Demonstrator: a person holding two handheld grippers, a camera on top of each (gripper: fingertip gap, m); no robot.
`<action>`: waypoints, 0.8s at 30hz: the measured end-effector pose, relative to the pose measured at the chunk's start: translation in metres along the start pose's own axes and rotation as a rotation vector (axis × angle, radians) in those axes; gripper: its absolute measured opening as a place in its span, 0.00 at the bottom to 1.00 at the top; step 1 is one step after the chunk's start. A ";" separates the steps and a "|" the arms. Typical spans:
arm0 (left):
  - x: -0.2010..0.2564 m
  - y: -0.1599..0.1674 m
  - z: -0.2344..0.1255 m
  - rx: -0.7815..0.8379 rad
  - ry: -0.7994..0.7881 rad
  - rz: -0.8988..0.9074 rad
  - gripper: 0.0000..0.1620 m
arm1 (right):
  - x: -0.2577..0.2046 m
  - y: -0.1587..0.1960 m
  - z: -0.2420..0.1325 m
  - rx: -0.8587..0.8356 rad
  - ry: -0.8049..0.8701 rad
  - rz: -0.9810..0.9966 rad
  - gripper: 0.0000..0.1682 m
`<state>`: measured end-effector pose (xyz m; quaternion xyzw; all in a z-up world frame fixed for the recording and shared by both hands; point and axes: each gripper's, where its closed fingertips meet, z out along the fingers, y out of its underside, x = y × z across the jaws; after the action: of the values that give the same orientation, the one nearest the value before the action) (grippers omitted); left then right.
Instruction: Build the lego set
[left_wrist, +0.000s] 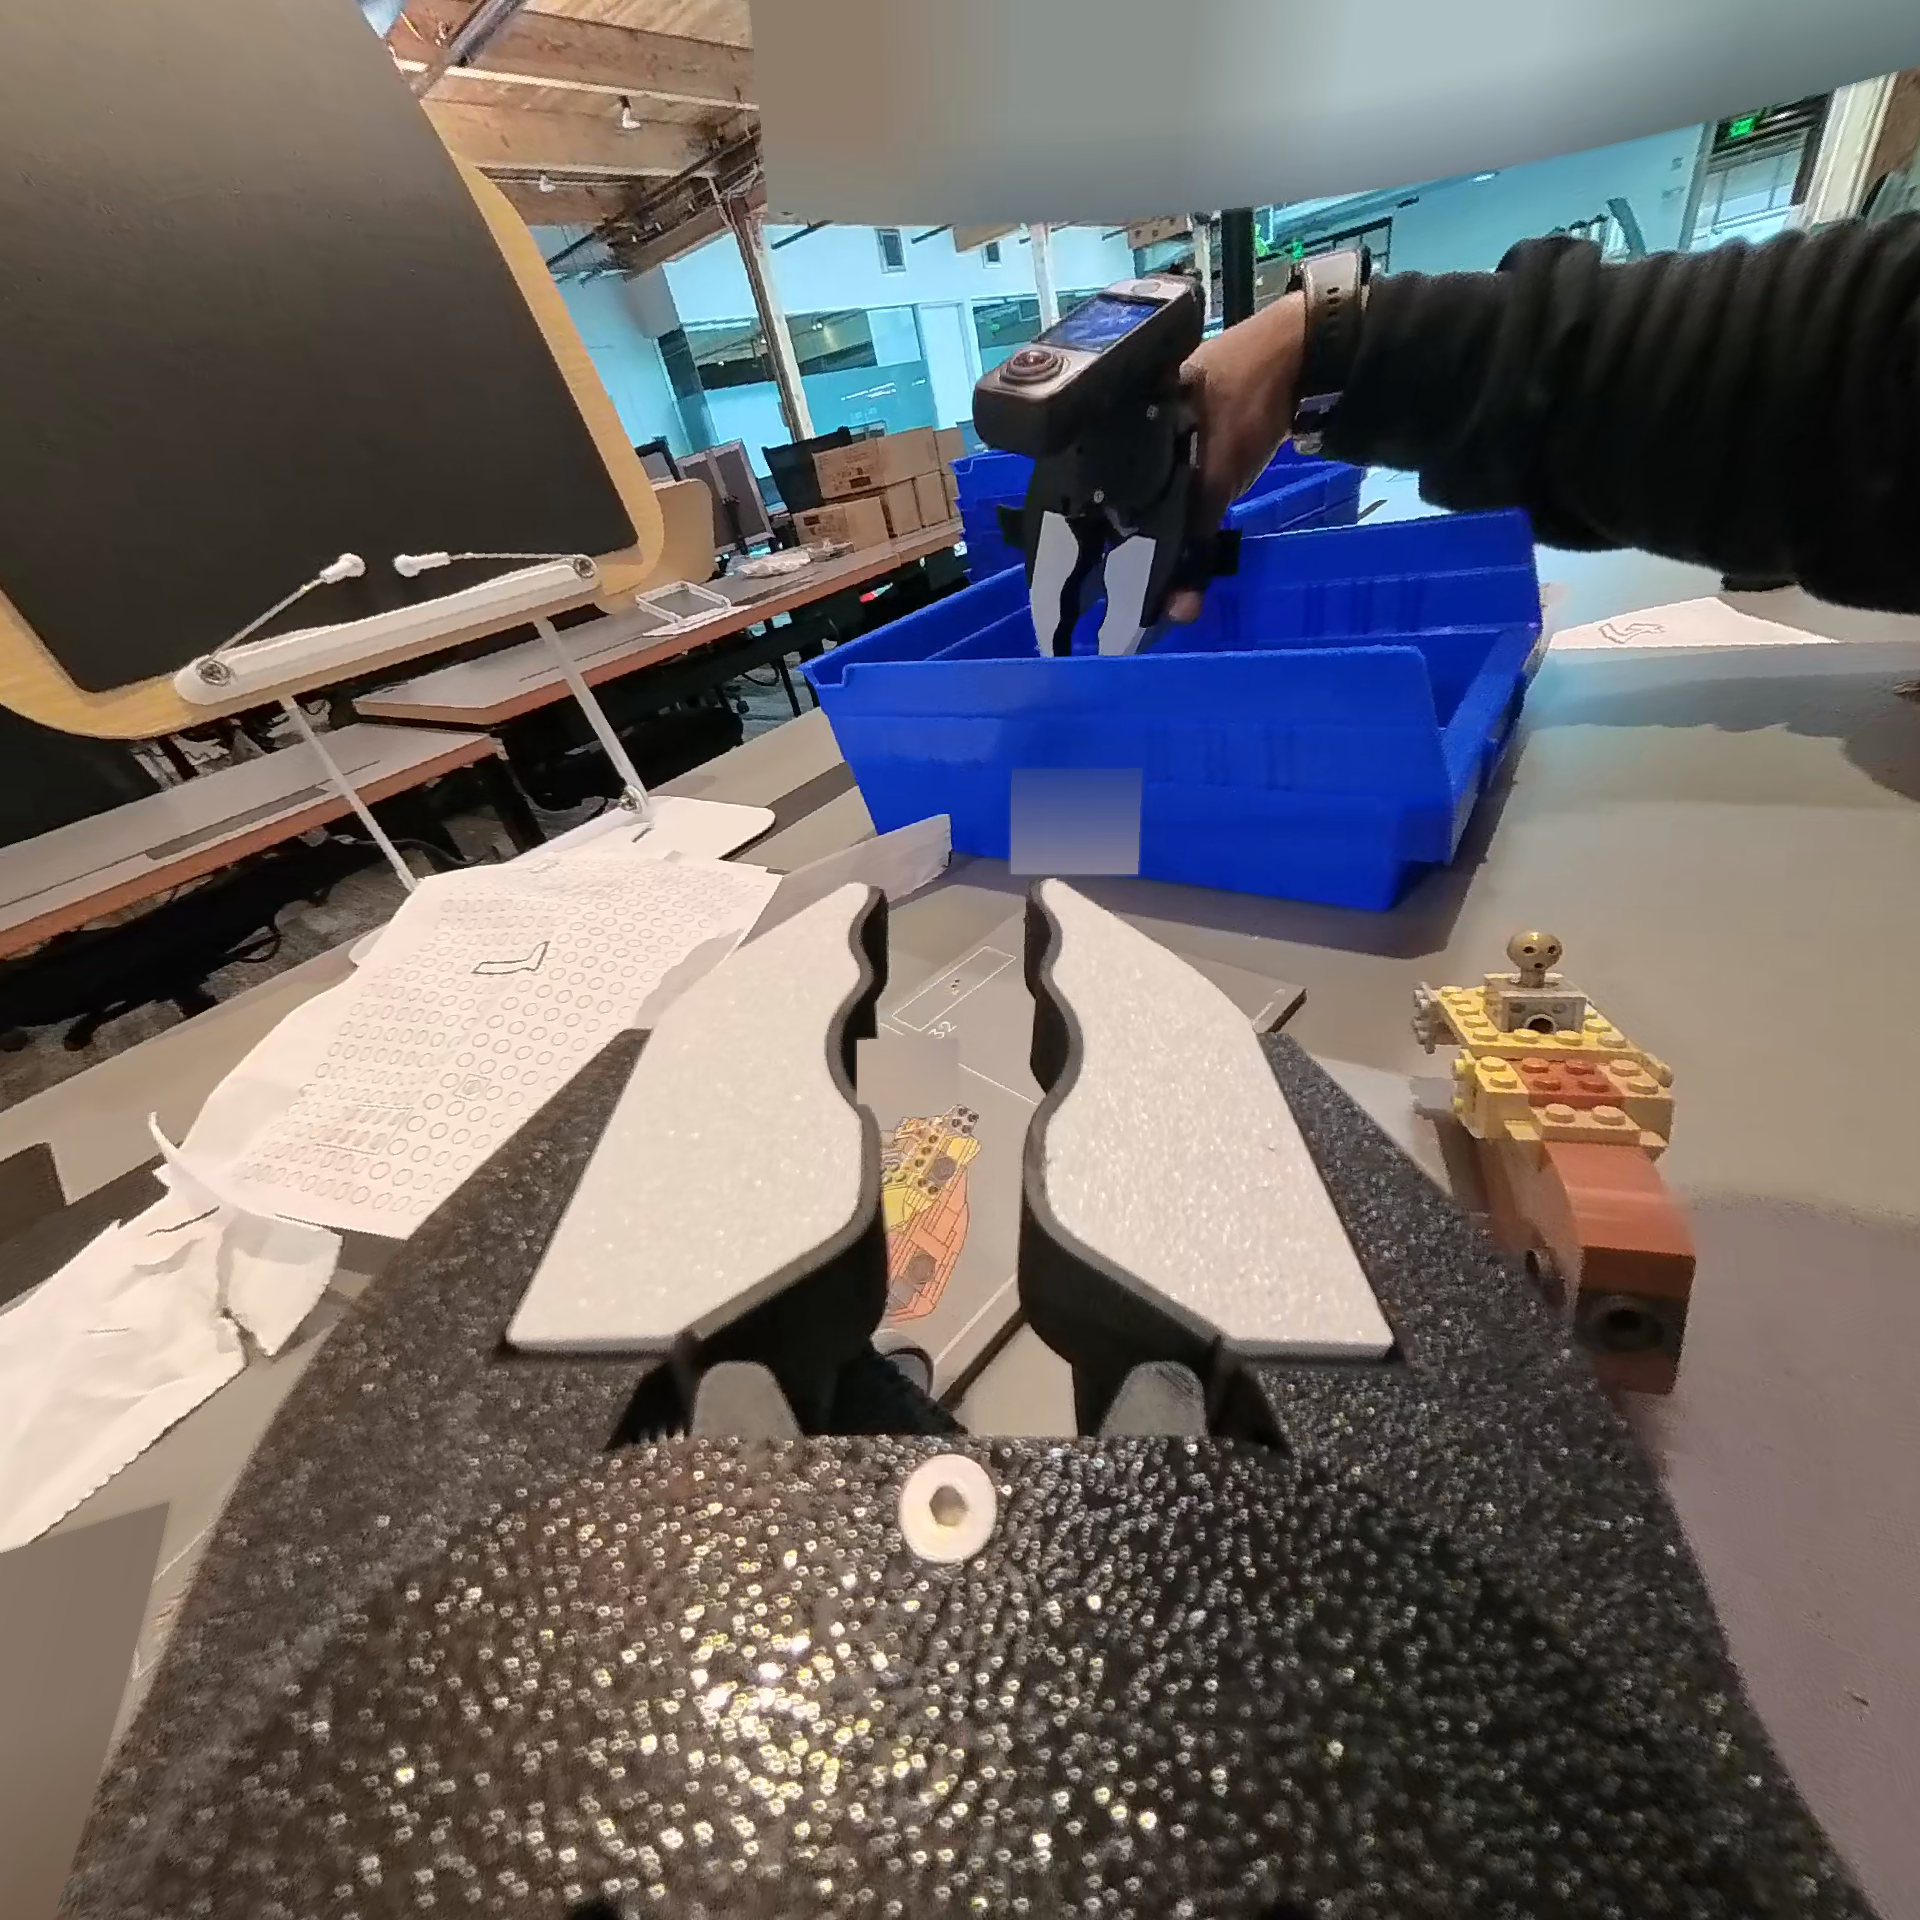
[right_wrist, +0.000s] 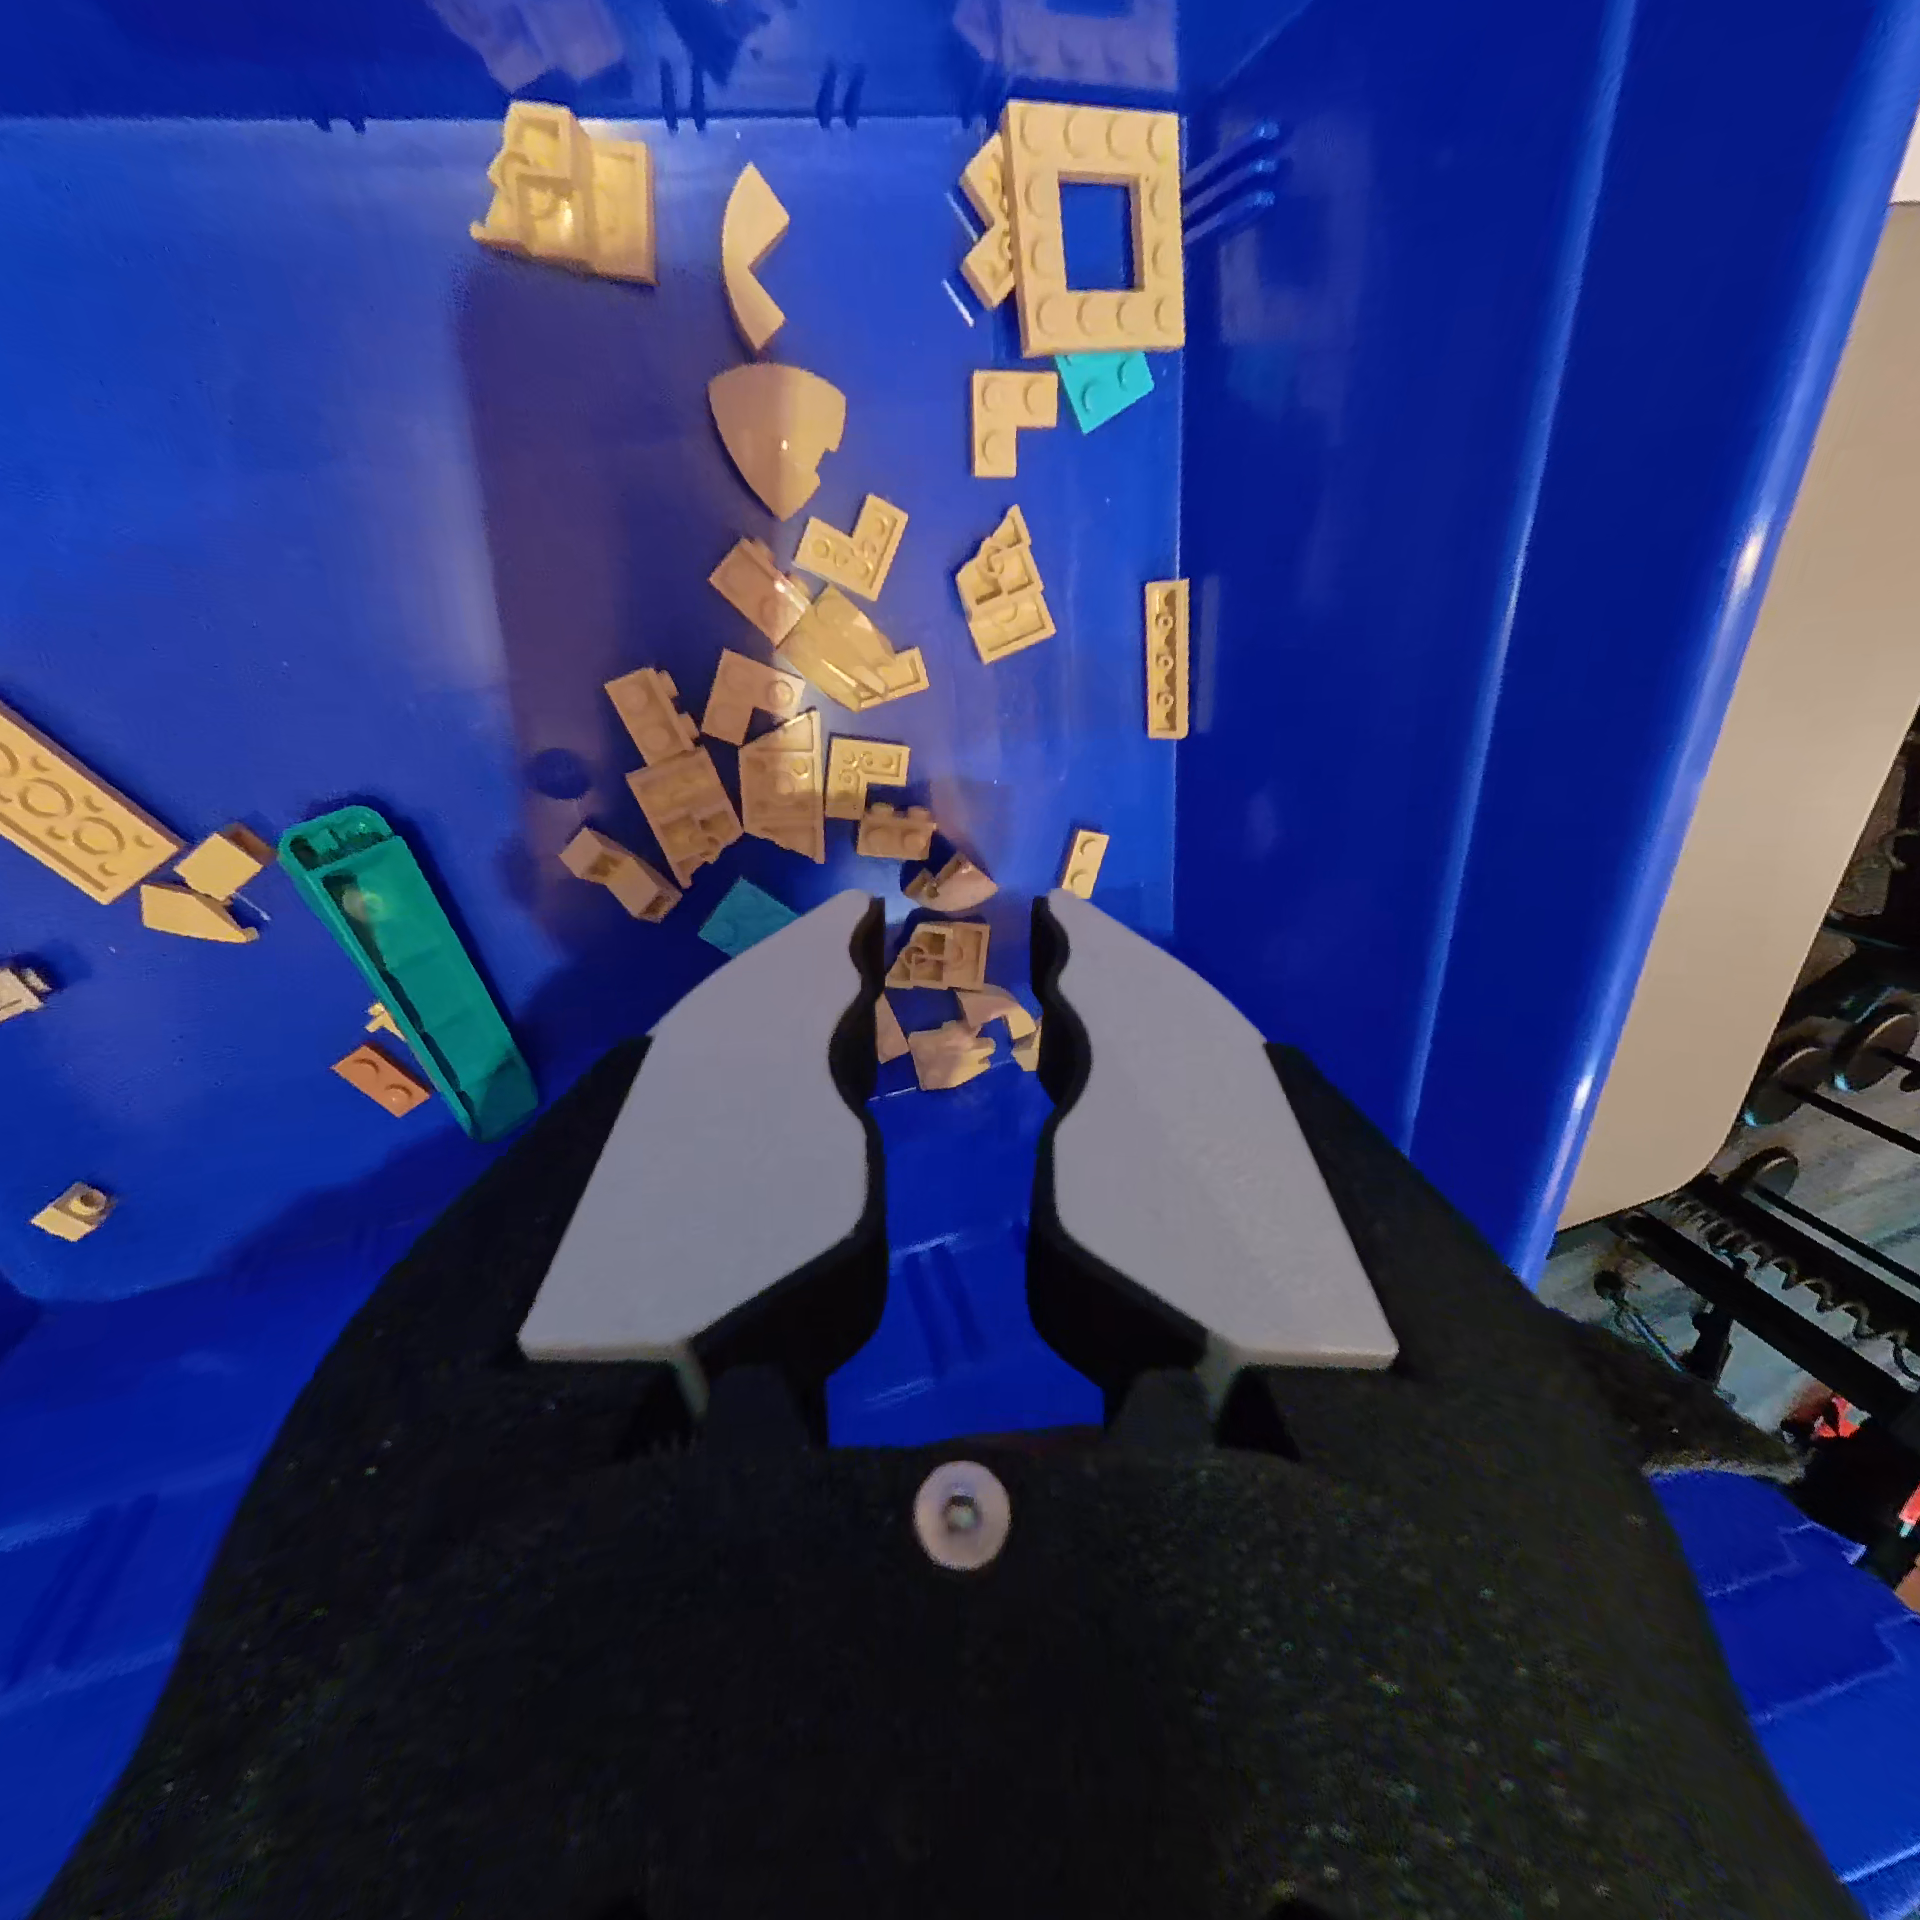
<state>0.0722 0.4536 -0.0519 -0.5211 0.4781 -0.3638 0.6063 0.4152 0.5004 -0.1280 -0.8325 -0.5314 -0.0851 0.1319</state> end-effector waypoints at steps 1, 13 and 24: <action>-0.001 0.000 0.000 0.000 -0.003 0.002 0.15 | 0.001 -0.001 0.000 0.005 0.003 -0.003 0.15; 0.002 0.009 0.006 -0.027 0.002 0.011 0.15 | 0.017 -0.032 0.022 -0.026 0.014 -0.154 0.14; -0.001 0.003 0.001 -0.012 -0.004 0.016 0.15 | 0.015 -0.049 0.044 -0.029 -0.079 -0.245 0.13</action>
<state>0.0731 0.4551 -0.0546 -0.5215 0.4830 -0.3550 0.6072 0.3769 0.5466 -0.1592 -0.7657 -0.6328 -0.0753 0.0876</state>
